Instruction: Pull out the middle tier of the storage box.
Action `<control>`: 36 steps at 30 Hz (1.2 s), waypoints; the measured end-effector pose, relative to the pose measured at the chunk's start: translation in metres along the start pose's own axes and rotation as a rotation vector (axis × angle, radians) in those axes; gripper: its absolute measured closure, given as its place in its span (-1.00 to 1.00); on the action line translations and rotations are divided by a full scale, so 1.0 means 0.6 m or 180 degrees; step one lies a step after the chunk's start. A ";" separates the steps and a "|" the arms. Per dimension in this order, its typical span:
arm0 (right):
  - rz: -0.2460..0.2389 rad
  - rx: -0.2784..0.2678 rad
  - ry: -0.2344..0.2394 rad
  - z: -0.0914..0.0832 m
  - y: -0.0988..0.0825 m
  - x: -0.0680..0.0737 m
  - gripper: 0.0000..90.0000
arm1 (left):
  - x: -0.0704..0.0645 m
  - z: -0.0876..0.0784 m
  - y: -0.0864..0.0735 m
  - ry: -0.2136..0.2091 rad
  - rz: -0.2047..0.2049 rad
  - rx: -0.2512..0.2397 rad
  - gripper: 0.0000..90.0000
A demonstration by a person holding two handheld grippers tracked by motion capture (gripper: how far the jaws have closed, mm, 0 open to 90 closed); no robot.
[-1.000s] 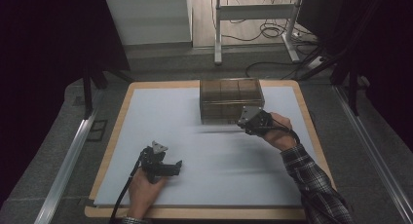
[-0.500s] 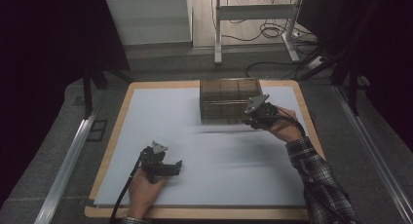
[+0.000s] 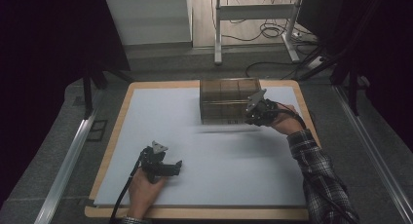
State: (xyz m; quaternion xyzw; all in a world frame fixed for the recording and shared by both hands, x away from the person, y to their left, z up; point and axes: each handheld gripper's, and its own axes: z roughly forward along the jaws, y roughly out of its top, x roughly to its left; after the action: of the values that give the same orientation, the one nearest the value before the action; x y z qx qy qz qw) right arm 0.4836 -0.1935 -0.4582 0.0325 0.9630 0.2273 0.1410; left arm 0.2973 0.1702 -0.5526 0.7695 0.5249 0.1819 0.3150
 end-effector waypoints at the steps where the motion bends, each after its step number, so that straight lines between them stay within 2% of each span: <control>1: 0.0000 0.0000 0.0000 0.000 0.000 0.000 0.63 | 0.000 0.000 0.000 0.0000 0.0000 0.0000 -1.00; 5: -0.0065 0.0032 0.0053 0.005 -0.001 -0.006 0.74 | 0.000 0.000 0.000 -0.0003 -0.0001 -0.0005 -1.00; 6: -0.0054 0.0010 0.0154 0.006 -0.001 -0.011 0.75 | 0.000 0.000 0.000 -0.0003 -0.0001 -0.0004 -1.00; 11: -0.0107 0.0032 0.0247 0.007 -0.003 -0.021 0.82 | 0.000 0.000 0.000 0.0000 0.0000 0.0000 -1.00; 12: -0.0150 0.0015 0.0313 0.007 -0.004 -0.024 0.86 | 0.000 0.000 0.000 -0.0001 0.0000 -0.0001 -1.00; 16: -0.0236 0.0038 0.0388 0.007 -0.001 -0.024 0.89 | 0.000 0.000 0.000 0.0000 0.0000 0.0000 -1.00; 22: -0.0298 0.0044 0.0420 0.005 -0.002 -0.018 0.91 | 0.000 0.000 0.000 -0.0001 -0.0001 0.0001 -1.00; 24: -0.0302 0.0019 0.0515 0.005 -0.005 -0.015 0.91 | 0.000 0.000 0.000 -0.0002 0.0000 0.0002 -1.00; 33: -0.0377 0.0017 0.0537 -0.004 -0.010 0.006 0.92 | 0.000 0.000 0.000 -0.0001 -0.0001 0.0000 -1.00; 36: -0.0416 0.0016 0.0489 -0.006 -0.010 0.012 0.92 | 0.000 0.000 0.000 -0.0001 0.0000 0.0000 -1.00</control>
State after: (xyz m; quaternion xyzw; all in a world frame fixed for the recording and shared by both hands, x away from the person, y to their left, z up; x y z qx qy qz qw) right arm 0.4754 -0.1994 -0.4595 -0.0475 0.9716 0.2171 0.0812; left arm 0.2973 0.1702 -0.5526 0.7695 0.5249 0.1819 0.3150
